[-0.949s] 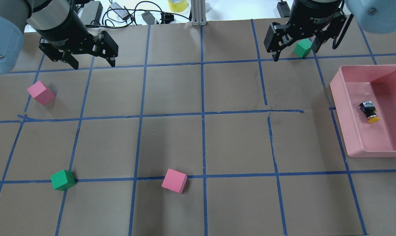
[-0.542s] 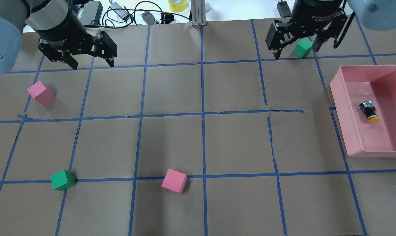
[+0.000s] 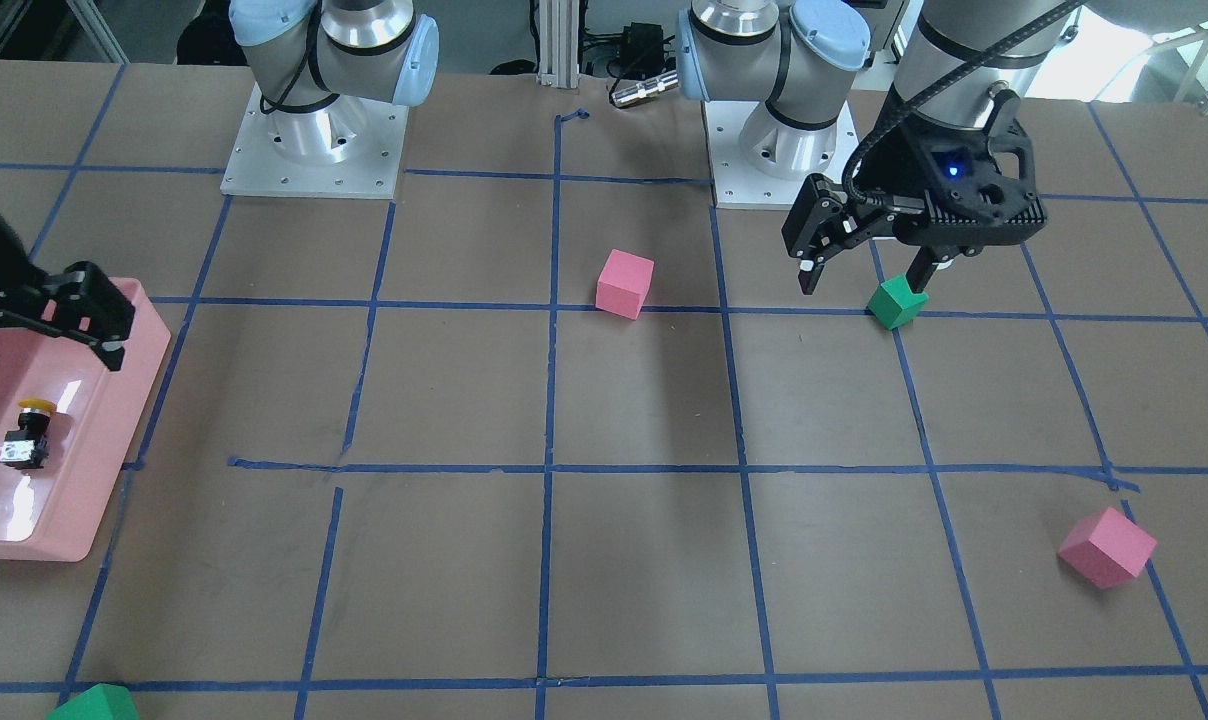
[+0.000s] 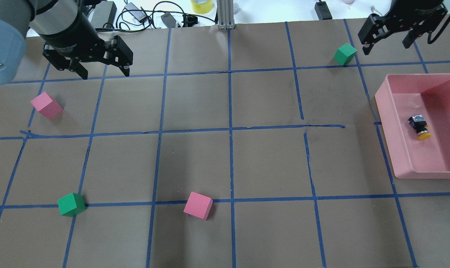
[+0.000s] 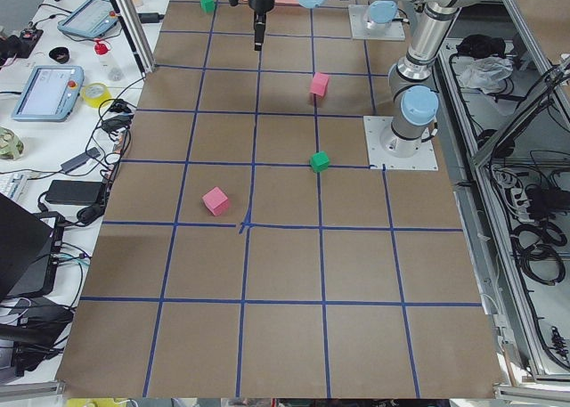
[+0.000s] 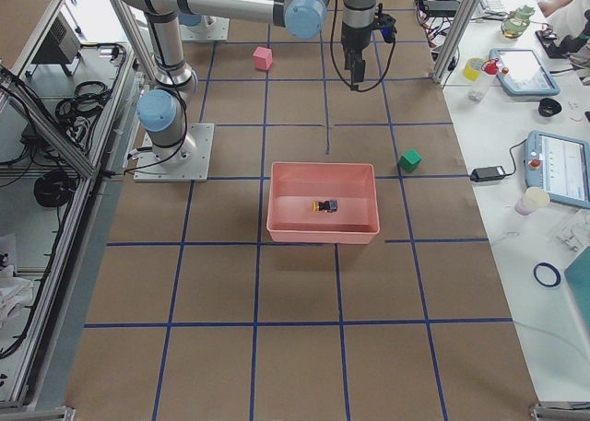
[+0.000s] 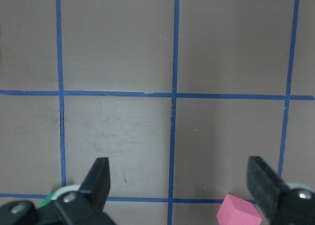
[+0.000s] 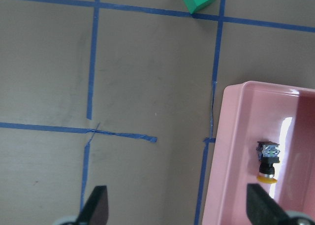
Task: Align button upright
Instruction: 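Move the right gripper over the pink bin toward the black button switch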
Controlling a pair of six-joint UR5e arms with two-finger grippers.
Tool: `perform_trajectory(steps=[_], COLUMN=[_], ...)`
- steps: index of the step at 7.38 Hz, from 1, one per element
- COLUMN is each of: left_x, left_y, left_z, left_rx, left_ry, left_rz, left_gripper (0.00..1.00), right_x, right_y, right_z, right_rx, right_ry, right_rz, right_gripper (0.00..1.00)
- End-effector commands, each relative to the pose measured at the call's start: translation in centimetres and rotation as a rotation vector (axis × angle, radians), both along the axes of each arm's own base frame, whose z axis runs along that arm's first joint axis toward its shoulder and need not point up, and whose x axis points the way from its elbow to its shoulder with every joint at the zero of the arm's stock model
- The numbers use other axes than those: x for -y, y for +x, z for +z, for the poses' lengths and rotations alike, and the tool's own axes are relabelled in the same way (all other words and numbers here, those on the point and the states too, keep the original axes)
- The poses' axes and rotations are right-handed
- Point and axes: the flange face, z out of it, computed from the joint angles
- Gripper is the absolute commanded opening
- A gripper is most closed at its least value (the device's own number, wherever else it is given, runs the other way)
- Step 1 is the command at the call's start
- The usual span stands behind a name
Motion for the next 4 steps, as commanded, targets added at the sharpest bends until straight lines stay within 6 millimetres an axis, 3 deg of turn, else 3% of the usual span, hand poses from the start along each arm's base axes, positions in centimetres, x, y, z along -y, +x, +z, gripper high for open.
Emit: perform_trajectory(steps=[1,3,4], left_x=[0.0,-0.1,0.0], left_y=[0.0,0.0,0.0], left_z=[0.0,0.1,0.0], left_rx=[0.001,0.003,0.003], left_ry=[0.000,-0.002,0.000], left_rz=[-0.001,-0.001,-0.001], left_gripper=[1.00,1.00,1.00], right_x=[1.9,1.1,-0.4], right_y=[-9.2,-17.2,-19.8], right_z=[-4.4,-11.2,-15.1], right_rx=[-0.001,-0.043,-0.033], right_ry=[0.031,-0.036,-0.017], right_rz=[0.015,0.004,0.011], right_gripper=[1.00,1.00,1.00])
